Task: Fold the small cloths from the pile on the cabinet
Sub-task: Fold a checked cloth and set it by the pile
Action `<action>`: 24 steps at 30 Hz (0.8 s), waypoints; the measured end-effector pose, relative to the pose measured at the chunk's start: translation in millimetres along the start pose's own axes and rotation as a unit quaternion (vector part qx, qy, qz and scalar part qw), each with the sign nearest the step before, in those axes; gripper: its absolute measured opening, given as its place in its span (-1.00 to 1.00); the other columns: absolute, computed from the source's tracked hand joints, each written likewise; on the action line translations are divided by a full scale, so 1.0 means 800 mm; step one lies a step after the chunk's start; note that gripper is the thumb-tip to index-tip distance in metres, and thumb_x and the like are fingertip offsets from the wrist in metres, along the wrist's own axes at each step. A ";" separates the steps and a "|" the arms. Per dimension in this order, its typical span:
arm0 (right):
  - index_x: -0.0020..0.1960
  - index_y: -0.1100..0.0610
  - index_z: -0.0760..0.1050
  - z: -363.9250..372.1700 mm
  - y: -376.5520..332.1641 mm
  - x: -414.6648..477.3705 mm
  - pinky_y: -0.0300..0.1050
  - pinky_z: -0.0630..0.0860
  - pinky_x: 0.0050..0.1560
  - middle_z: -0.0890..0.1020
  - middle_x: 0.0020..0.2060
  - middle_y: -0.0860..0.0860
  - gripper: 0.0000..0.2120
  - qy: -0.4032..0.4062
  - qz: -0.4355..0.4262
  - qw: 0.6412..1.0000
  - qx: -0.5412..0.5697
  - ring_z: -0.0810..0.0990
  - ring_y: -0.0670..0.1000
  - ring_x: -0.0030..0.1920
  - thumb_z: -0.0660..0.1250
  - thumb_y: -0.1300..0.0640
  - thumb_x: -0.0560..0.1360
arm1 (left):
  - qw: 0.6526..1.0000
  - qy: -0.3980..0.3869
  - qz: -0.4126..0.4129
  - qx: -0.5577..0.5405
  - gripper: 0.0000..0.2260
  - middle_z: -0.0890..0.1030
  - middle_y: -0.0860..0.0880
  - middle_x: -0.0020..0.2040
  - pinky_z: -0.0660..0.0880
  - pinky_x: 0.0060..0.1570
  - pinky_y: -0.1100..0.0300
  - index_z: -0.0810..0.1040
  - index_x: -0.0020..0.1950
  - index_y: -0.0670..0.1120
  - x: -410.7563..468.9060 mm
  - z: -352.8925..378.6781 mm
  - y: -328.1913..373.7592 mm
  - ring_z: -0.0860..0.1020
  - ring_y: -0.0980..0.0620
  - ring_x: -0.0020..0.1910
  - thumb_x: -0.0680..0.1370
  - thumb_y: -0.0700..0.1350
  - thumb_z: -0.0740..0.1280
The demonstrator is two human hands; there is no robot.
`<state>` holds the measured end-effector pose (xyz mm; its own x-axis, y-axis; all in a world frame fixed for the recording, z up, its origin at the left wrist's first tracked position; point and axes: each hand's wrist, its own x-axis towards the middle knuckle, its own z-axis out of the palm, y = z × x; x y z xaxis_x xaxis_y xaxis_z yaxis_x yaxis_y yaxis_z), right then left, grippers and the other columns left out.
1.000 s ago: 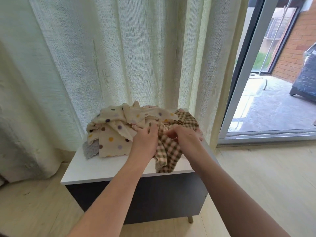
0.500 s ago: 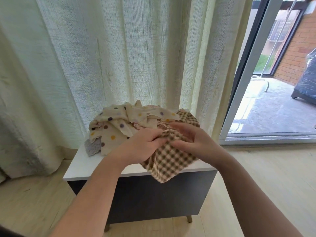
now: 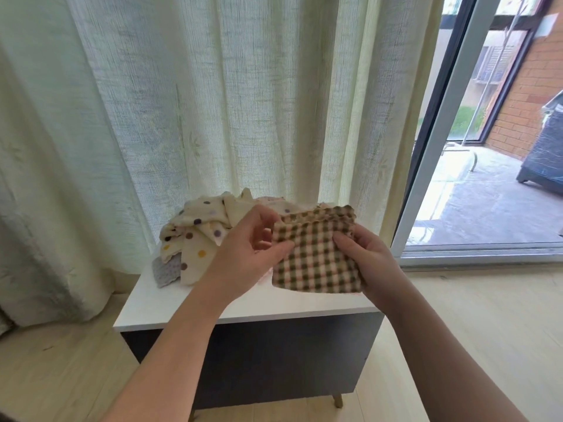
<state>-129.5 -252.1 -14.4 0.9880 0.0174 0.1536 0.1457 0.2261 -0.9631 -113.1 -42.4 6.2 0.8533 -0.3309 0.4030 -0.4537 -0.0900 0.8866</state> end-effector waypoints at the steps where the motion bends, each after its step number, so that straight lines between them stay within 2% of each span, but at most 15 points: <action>1: 0.10 0.14 0.58 0.000 0.001 0.000 -0.22 0.60 -0.09 0.72 -0.04 0.00 -0.81 -0.002 0.002 1.000 0.013 0.69 -0.04 -0.02 0.30 0.20 0.50 | 1.000 0.002 -0.002 -0.001 -0.79 0.62 0.11 -0.18 0.60 -0.05 0.14 0.52 -0.16 0.14 0.000 0.003 -0.001 0.61 0.02 -0.10 0.44 -0.16 0.46; 3: 0.11 0.14 0.57 -0.001 0.003 -0.002 -0.20 0.61 -0.08 0.72 -0.03 0.01 -0.74 -0.010 0.006 0.999 0.030 0.69 -0.03 -0.01 0.32 0.15 0.44 | 1.000 0.006 -0.018 -0.007 -0.89 0.66 0.04 -0.16 0.61 0.02 0.07 0.59 -0.15 0.10 0.000 0.007 -0.005 0.64 -0.04 -0.06 0.41 -0.09 0.47; 6: 0.15 0.13 0.56 -0.007 0.004 -0.003 -0.20 0.59 -0.04 0.71 0.01 0.02 -0.70 -0.026 0.003 1.000 0.004 0.67 0.00 0.05 0.35 0.16 0.43 | 0.999 0.024 -0.037 0.028 -0.91 0.69 -0.04 -0.10 0.60 0.06 -0.01 0.63 -0.05 -0.06 0.000 0.007 -0.011 0.65 -0.06 -0.05 0.47 -0.14 0.48; 8: 0.27 0.04 0.48 -0.012 0.002 -0.005 -0.17 0.57 0.09 0.69 0.08 -0.01 -0.60 -0.033 -0.024 0.993 -0.114 0.64 -0.04 0.13 0.42 0.22 0.46 | 0.994 0.037 -0.006 0.106 -0.91 0.67 0.03 -0.17 0.59 0.00 0.14 0.61 -0.09 -0.07 -0.001 0.005 -0.014 0.63 0.03 -0.14 0.46 -0.11 0.48; 11: 0.37 -0.17 0.33 -0.015 -0.001 -0.007 -0.24 0.35 0.29 0.53 0.26 -0.18 -0.35 -0.049 -0.101 0.938 -0.328 0.47 -0.21 0.31 0.54 0.10 0.40 | 0.968 0.022 0.083 0.235 -0.90 0.60 0.22 -0.23 0.41 -0.13 0.44 0.59 -0.16 0.00 -0.002 0.002 -0.013 0.55 0.21 -0.20 0.43 -0.11 0.50; 13: 0.27 -0.15 0.43 -0.009 -0.001 -0.008 -0.26 0.29 0.31 0.52 0.25 -0.25 -0.46 -0.072 -0.142 0.922 -0.353 0.43 -0.23 0.33 0.55 0.10 0.38 | 0.953 -0.007 0.124 0.277 -0.91 0.57 0.25 -0.23 0.36 -0.11 0.46 0.64 -0.10 0.00 -0.002 0.002 -0.013 0.53 0.24 -0.18 0.43 -0.10 0.50; 15: 0.12 -0.06 0.56 -0.002 0.001 -0.009 -0.21 0.33 0.35 0.58 0.20 -0.20 -0.64 -0.077 -0.155 0.921 -0.349 0.47 -0.21 0.30 0.55 0.16 0.38 | 0.947 -0.028 0.140 0.288 -0.89 0.60 0.19 -0.18 0.43 -0.09 0.35 0.66 -0.06 -0.02 -0.002 0.004 -0.015 0.56 0.19 -0.15 0.44 -0.09 0.50; 18: -0.01 -0.02 0.62 0.002 0.009 -0.008 -0.11 0.41 0.35 0.63 0.10 -0.16 -0.76 -0.064 -0.150 0.921 -0.354 0.54 -0.20 0.22 0.54 0.18 0.38 | 0.944 -0.040 0.149 0.293 -0.88 0.61 0.17 -0.15 0.49 -0.08 0.22 0.67 -0.05 -0.03 -0.003 0.007 -0.015 0.57 0.16 -0.13 0.44 -0.09 0.50; 22: -0.11 0.00 0.63 0.001 0.017 -0.007 -0.01 0.55 0.11 0.69 -0.14 -0.12 -0.89 -0.054 -0.129 0.930 -0.341 0.64 -0.12 -0.02 0.49 0.03 0.39 | 0.945 -0.051 0.125 0.299 -0.87 0.61 0.15 -0.14 0.49 -0.08 0.19 0.66 -0.06 -0.02 -0.005 0.008 -0.014 0.56 0.15 -0.13 0.43 -0.04 0.50; 24: -0.18 0.07 0.63 -0.001 0.016 -0.006 -0.02 0.53 -0.10 0.67 -0.25 -0.01 -0.94 -0.029 -0.121 0.949 -0.289 0.61 -0.06 -0.18 0.50 0.13 0.42 | 0.949 -0.064 0.090 0.295 -0.88 0.60 0.15 -0.12 0.48 -0.05 0.17 0.63 -0.10 0.02 -0.006 0.006 -0.015 0.55 0.14 -0.10 0.44 0.01 0.48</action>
<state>-132.3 -249.9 -27.3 0.9198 0.0910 0.3818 0.3889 -0.3417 -0.8556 -112.8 -44.0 -7.4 0.7276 -0.4986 0.4711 -0.6859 -0.5199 0.5092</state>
